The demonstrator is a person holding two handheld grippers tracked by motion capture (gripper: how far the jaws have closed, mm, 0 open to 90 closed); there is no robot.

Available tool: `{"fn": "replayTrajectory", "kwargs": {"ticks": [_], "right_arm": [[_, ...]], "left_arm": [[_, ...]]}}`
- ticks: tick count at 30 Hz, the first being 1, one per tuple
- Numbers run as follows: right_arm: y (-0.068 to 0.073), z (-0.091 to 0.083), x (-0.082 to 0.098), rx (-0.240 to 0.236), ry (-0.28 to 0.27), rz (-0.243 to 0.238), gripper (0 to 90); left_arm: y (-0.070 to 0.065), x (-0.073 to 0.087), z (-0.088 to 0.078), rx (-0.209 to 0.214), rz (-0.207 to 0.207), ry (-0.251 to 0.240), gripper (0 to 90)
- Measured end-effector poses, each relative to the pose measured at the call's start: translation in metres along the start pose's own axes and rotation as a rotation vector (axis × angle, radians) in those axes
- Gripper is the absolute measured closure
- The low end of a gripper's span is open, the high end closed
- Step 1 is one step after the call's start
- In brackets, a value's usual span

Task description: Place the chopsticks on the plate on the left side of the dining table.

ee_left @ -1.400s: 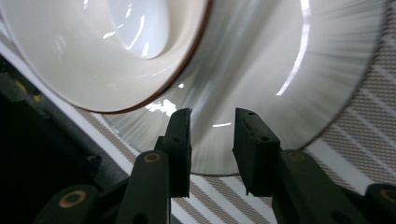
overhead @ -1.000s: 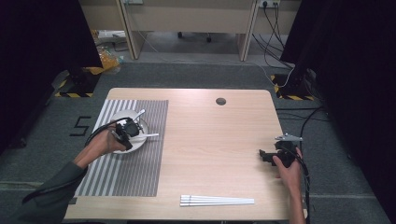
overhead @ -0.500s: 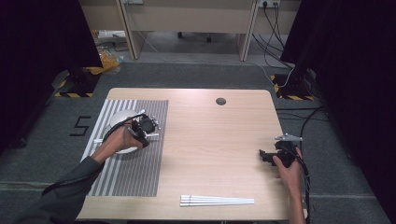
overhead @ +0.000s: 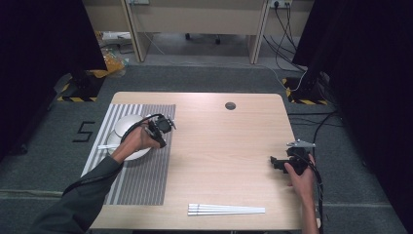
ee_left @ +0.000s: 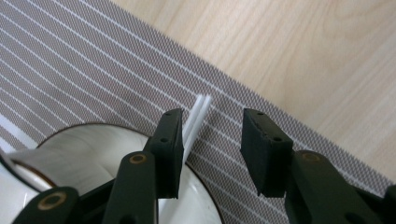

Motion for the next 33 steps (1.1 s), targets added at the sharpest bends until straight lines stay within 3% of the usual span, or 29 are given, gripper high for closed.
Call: {"fn": "replayTrajectory", "kwargs": {"ticks": [9,33], "right_arm": [[0.000,0.000,0.000,0.000,0.000,0.000,0.4],[0.000,0.000,0.000,-0.002,0.000,-0.001,0.4]], "left_arm": [[0.002,-0.021,0.008,-0.017,-0.005,0.006,58.0],[0.011,-0.025,0.015,-0.047,-0.019,0.057,56.8]]}}
Point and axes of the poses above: each handheld gripper's, and its own axes: z roughly forward along the jaws, x roughly out of its underside, y roughly to its left, the point moved 2 cm from there along z, roughly forward along the jaws, and after that the axes turned 11 degrees about y, right-handed, at the moved point
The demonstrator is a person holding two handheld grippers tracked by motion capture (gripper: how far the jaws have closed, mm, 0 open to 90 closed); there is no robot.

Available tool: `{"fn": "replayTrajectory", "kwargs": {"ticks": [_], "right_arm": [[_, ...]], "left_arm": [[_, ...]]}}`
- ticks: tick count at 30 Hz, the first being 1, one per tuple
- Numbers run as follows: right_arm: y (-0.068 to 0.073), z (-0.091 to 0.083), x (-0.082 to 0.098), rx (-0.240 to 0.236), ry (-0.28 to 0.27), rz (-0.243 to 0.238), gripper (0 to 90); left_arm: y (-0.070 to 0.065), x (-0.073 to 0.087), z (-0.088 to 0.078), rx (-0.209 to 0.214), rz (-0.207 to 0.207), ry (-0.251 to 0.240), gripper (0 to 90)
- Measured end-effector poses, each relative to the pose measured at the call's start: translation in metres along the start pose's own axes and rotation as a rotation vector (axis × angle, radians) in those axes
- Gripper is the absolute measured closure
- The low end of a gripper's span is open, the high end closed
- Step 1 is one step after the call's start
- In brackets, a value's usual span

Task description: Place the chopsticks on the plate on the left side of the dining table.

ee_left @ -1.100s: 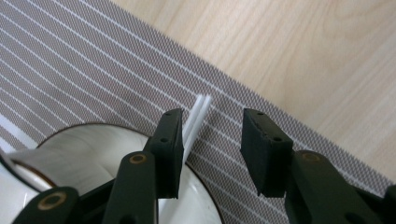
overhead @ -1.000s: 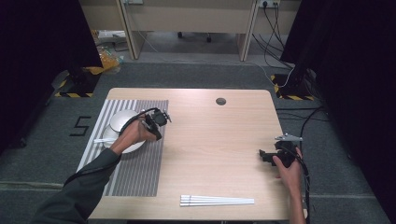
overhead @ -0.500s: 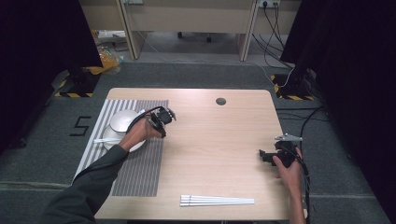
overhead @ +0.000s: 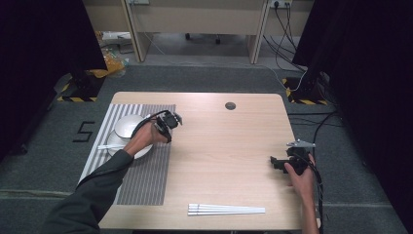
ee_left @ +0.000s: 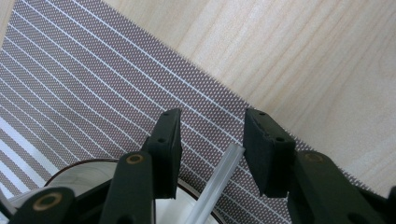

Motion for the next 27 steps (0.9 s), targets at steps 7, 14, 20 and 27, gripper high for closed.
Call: {"fn": "replayTrajectory", "kwargs": {"ticks": [7,14,20,27], "right_arm": [[0.000,0.000,0.000,0.000,0.000,0.000,0.4],[0.000,0.000,0.000,0.001,-0.001,-0.001,0.4],[0.000,0.000,0.000,0.001,0.000,0.000,0.4],[0.000,0.000,0.000,0.000,0.000,-0.001,0.4]], "left_arm": [[-0.001,0.000,-0.003,0.003,-0.006,-0.021,55.5],[-0.003,-0.002,-0.007,0.005,-0.005,-0.043,55.0],[-0.005,-0.004,-0.009,0.001,0.003,-0.040,54.4],[-0.020,-0.004,-0.011,0.027,0.034,-0.052,54.1]]}}
Point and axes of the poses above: each handheld gripper's, and its own axes: z roughly forward along the jaws, x roughly out of its underside, y roughly to its left, the point moved 2 cm from there along z, roughly forward along the jaws, and after that the axes turned 11 degrees about y, right-handed, at the moved point
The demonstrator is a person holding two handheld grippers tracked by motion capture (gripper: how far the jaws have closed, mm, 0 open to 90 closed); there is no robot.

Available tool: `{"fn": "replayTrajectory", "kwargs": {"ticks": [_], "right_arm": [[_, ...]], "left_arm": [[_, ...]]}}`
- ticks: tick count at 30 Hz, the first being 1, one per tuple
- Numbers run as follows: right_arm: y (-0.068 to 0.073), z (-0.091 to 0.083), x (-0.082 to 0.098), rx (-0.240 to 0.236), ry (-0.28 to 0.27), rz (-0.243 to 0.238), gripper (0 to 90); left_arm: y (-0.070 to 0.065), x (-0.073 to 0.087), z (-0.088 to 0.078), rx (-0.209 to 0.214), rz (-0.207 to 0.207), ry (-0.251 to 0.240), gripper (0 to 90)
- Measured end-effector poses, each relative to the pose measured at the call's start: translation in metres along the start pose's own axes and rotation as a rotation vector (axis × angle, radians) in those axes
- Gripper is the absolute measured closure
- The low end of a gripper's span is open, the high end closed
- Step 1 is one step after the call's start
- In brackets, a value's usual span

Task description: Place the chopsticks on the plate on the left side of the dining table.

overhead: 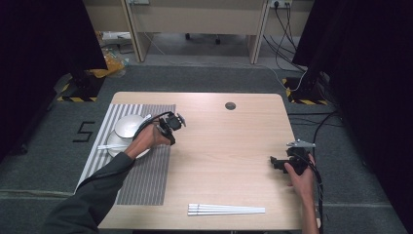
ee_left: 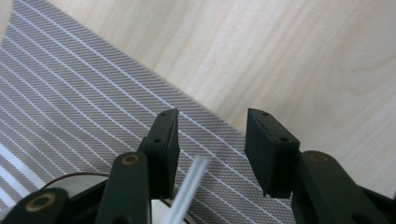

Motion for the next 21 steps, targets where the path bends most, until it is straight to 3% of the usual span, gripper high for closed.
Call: {"fn": "replayTrajectory", "kwargs": {"ticks": [1,6,12,21], "right_arm": [[0.000,0.000,0.000,0.000,-0.001,0.000,0.4],[0.000,0.000,0.000,0.000,0.000,0.000,0.3],[0.000,0.000,0.000,0.000,0.000,-0.001,0.4],[0.000,0.000,0.000,0.000,0.000,-0.004,0.4]], "left_arm": [[-0.005,-0.001,-0.002,-0.005,0.021,-0.002,54.1],[-0.016,-0.003,-0.004,0.013,0.043,-0.022,54.1],[-0.031,-0.002,-0.001,0.057,0.030,-0.073,52.2],[-0.051,0.006,0.003,0.096,0.045,-0.097,48.3]]}}
Point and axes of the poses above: each handheld gripper's, and its own axes: z roughly forward along the jaws, x roughly out of its underside, y roughly to its left, the point moved 2 cm from there along z, roughly forward along the jaws, and after that the axes turned 11 degrees about y, right-handed, at the moved point
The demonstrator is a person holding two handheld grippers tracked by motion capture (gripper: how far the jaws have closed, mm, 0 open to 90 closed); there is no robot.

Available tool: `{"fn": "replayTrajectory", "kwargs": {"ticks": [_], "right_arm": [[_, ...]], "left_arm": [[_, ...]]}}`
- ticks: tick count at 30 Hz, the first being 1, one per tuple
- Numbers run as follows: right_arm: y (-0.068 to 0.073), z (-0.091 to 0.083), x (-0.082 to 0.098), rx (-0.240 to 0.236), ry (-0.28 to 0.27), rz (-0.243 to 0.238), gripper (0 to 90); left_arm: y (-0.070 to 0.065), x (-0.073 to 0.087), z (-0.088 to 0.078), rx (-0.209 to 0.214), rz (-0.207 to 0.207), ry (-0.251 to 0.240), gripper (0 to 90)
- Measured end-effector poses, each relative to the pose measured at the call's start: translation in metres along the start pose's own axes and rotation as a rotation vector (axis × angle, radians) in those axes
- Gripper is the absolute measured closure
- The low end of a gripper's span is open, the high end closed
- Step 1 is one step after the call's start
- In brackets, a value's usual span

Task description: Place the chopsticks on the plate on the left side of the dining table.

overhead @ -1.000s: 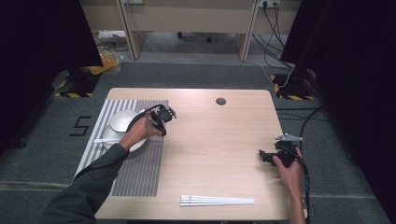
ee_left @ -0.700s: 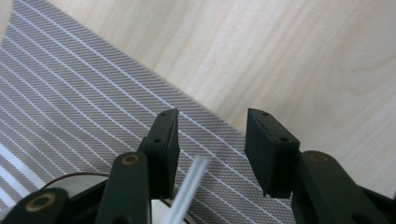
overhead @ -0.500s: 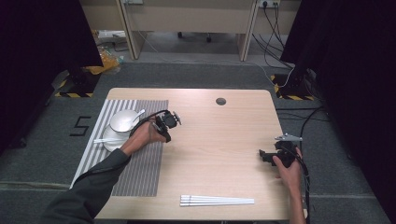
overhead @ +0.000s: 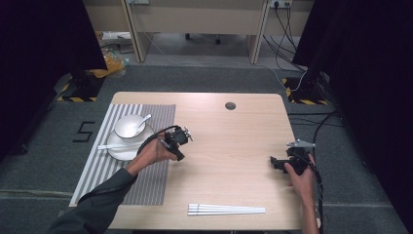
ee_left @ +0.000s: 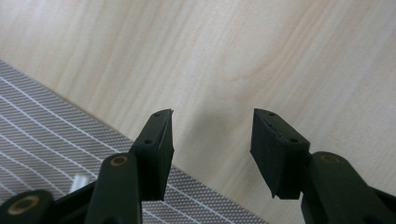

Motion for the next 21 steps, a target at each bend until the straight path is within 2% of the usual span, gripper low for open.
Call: {"fn": "replayTrajectory", "kwargs": {"ticks": [10,21], "right_arm": [[0.000,0.000,0.000,0.000,0.000,-0.001,0.4],[0.000,0.000,0.000,-0.001,0.001,0.000,0.4]], "left_arm": [[-0.014,0.009,0.004,0.011,0.009,-0.023,42.8],[-0.031,0.016,0.005,0.040,-0.005,-0.072,38.0]]}}
Point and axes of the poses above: each handheld gripper's, and its own axes: z roughly forward along the jaws, x roughly out of its underside, y roughly to its left, the point moved 2 cm from there along z, roughly forward along the jaws, and after that the axes turned 11 degrees about y, right-handed, at the moved point
